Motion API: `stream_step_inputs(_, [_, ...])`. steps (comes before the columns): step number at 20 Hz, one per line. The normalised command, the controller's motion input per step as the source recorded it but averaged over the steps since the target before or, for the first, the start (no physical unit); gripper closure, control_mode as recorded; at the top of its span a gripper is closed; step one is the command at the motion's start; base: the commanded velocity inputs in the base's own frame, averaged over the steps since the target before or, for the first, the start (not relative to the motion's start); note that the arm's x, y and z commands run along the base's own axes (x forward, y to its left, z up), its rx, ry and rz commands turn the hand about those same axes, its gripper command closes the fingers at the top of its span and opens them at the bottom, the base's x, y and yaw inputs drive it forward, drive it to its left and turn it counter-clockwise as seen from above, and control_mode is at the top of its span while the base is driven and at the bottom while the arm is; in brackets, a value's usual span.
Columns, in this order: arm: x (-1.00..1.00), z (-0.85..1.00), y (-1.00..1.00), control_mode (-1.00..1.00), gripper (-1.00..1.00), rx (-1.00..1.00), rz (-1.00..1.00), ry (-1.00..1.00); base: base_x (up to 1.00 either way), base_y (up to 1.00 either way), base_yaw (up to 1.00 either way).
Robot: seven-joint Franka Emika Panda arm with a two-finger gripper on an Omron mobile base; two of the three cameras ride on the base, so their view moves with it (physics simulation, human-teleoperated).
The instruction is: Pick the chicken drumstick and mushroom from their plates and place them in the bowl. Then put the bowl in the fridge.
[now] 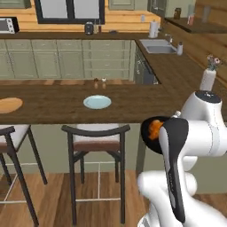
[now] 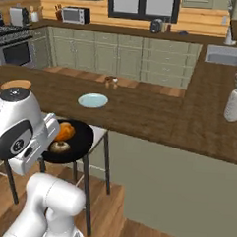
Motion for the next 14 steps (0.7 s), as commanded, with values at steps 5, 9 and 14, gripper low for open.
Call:
stream_step_inputs(5, [0.0,0.0,0.0,1.0,1.0,0.0,0.0,0.0,-0.41,0.11,0.99])
stream_step_inputs(9, [0.0,0.0,0.0,1.0,1.0,0.0,0.0,0.0,-0.34,0.04,1.0])
stream_step_inputs(14, [0.0,0.0,0.0,1.0,1.0,0.0,0.0,0.0,0.03,0.0,0.93])
